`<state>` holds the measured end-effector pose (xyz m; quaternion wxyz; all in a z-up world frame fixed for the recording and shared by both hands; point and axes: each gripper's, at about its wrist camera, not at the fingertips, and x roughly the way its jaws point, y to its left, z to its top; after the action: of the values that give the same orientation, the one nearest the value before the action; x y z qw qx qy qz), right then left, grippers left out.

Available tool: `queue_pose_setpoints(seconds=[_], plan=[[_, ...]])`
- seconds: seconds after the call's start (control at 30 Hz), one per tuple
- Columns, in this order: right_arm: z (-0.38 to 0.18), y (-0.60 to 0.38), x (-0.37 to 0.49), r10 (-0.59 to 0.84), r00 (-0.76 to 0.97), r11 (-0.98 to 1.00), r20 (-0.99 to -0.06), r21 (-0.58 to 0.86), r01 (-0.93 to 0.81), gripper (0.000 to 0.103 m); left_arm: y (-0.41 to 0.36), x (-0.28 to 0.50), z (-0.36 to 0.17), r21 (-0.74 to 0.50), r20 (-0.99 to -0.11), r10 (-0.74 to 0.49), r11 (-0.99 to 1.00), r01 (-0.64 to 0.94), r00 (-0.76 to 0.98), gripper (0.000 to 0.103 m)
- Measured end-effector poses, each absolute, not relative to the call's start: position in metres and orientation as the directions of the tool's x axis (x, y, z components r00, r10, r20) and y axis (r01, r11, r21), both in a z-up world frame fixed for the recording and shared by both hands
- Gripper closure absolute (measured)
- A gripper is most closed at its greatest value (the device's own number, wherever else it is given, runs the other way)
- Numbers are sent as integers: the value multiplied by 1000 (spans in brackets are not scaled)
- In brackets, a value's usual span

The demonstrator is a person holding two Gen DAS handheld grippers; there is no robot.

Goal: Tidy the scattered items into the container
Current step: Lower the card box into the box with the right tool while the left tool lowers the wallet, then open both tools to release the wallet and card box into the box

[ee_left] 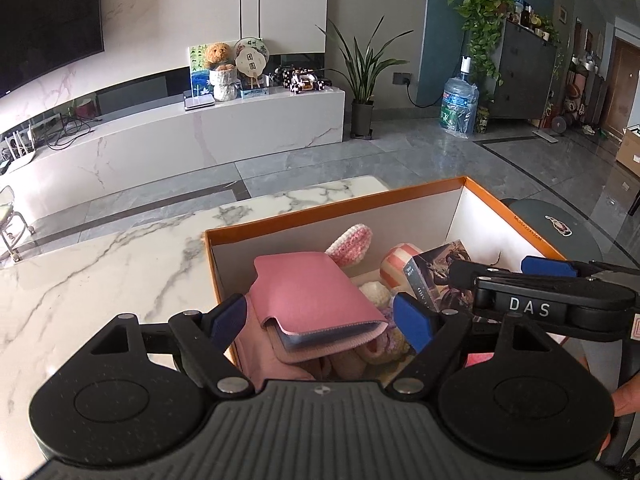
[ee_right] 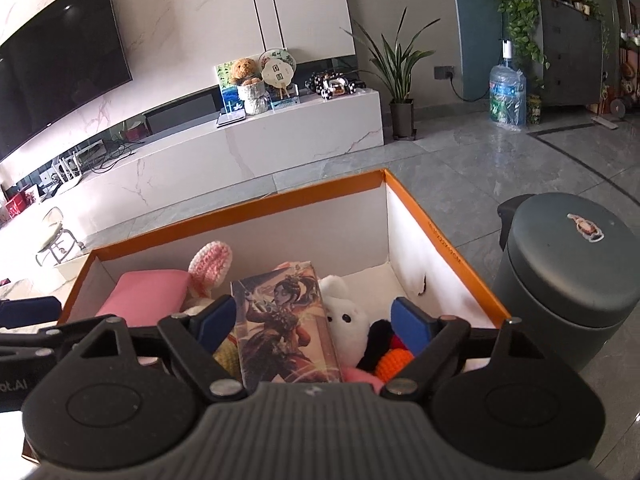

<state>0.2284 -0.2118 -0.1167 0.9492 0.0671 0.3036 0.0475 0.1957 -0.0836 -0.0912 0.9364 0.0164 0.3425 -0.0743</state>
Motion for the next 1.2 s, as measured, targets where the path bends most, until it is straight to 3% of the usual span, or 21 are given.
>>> queue_pose_setpoints(seconds=[0.4, 0.9, 1.07, 1.2], plan=[[-95, -193, 155, 77, 906, 992, -417, 126, -26, 17, -70, 140, -57, -35, -573, -139, 989, 146, 807, 8], [-25, -182, 64, 18, 949, 994, -316, 107, 16, 13, -53, 77, -18, -15, -421, -118, 992, 123, 899, 8], [-9, -179, 42, 40, 944, 990, -328, 140, 6, 7, -49, 64, -12, 3, -408, -89, 995, 99, 909, 5], [-16, -176, 35, 43, 915, 990, -402, 139, 14, 6, -47, 58, -17, 9, -436, -69, 997, 81, 897, 3]])
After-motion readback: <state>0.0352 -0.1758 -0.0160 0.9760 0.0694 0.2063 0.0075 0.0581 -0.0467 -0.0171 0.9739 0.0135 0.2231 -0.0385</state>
